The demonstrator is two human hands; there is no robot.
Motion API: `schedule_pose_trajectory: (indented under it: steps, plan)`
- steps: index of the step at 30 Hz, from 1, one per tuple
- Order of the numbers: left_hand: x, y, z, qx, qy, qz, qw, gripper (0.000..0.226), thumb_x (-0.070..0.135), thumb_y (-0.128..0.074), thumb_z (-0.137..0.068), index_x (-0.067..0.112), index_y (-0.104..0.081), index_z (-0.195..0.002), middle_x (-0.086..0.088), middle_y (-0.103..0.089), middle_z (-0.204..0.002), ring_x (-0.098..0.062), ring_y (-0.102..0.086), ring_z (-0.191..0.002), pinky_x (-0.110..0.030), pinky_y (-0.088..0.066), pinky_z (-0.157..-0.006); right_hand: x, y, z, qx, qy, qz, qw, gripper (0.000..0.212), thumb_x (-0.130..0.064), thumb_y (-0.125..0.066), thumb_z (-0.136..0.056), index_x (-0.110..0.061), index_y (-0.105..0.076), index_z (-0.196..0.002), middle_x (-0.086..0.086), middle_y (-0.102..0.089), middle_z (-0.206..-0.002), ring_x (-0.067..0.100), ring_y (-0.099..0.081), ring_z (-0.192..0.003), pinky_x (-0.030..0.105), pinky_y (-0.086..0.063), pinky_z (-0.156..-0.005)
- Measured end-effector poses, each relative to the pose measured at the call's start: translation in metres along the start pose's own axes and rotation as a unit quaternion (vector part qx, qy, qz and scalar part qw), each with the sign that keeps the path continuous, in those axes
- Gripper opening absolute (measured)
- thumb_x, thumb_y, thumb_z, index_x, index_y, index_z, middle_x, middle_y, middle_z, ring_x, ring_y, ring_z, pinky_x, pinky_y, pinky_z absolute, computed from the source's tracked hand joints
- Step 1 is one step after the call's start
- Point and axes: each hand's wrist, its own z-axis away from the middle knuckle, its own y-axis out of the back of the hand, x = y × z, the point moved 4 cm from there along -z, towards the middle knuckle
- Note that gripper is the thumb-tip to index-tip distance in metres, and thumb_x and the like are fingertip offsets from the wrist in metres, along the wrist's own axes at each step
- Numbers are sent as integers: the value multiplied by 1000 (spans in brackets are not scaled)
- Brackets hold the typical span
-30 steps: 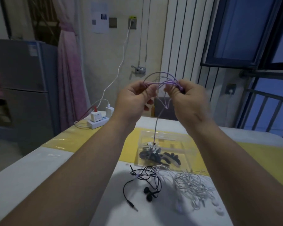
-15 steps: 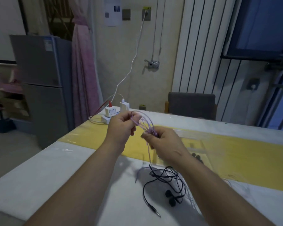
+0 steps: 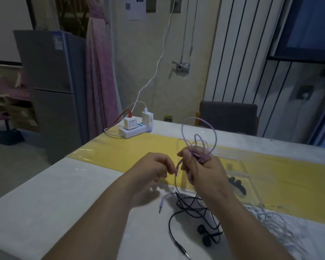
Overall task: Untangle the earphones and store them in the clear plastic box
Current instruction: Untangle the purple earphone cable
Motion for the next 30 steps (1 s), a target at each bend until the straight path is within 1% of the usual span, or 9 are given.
schedule_pose_trajectory:
  steps: [4,9,13,14,16,19,25,28,30]
  plan:
    - [-8,-15,9,-73,45,-81,993,30,5,-52,-53,13,-71,-74,-5,-60,-69,-19,-49,-62,-30,-39,-61,-4,9,-1,-11,28,-51,998,17,-28,-55,-95,-19,-66,-86,-4,-62,-66,9,-44,-48,22,-37,-48]
    - [7,-23,15,-128,67,14,989,47,7,-40,-56,7,-75,-88,1,-28,-59,-14,-19,-51,-26,-13,-50,-9,17,0,6,37,-38,999,22,-17,-50,-100,-20,-67,-86,-1,-61,-70,13,-44,-49,27,-38,-50]
    - [13,-26,21,-150,22,11,988,25,22,-64,-79,8,-74,-97,7,-42,-56,-10,-24,-52,-23,-17,-49,-10,13,1,3,16,-79,997,20,-14,-51,-99,-16,-66,-86,-2,-60,-68,11,-42,-47,25,-40,-49]
    - [13,-27,22,-136,10,-15,991,12,21,-66,-84,15,-76,-89,5,-49,-59,-10,-26,-52,-22,-20,-49,-9,13,1,-1,14,-77,997,19,-14,-52,-98,-16,-66,-86,-2,-60,-67,10,-42,-46,24,-38,-48]
    - [9,-25,17,-75,-5,-34,997,20,16,-63,-92,18,-74,-75,-2,-52,-61,-12,-31,-50,-24,-25,-48,-7,12,2,-8,4,-83,996,18,-17,-55,-97,-19,-68,-86,1,-59,-68,10,-41,-47,25,-34,-48]
    - [8,-10,8,51,0,31,998,28,15,-56,-96,10,-65,-70,-3,-51,-54,-13,-36,-43,-23,-27,-44,-2,13,2,-6,-25,-88,996,16,-16,-56,-97,-16,-69,-89,0,-55,-61,10,-36,-46,27,-29,-50]
    - [-6,24,5,309,37,37,950,26,20,-61,-93,11,-70,-70,-3,-58,-60,-18,-44,-51,-26,-34,-51,3,13,3,-8,-72,-63,995,16,-16,-58,-94,-23,-68,-104,-2,-41,-55,9,-32,-44,19,-30,-44]
    - [-20,36,9,365,97,23,926,19,19,-66,-88,6,-70,-74,-7,-61,-69,-24,-53,-63,-29,-41,-59,5,20,1,33,-81,-34,996,17,-28,-62,-85,-29,-70,-100,-2,-44,-57,14,-37,-48,25,-38,-51]
    - [-26,39,8,360,114,3,926,10,18,-68,-78,14,-67,-70,-6,-65,-73,-27,-60,-68,-36,-51,-68,2,23,0,54,-87,-55,993,12,-23,-59,-93,-20,-71,-94,-1,-39,-54,10,-33,-42,19,-35,-45]
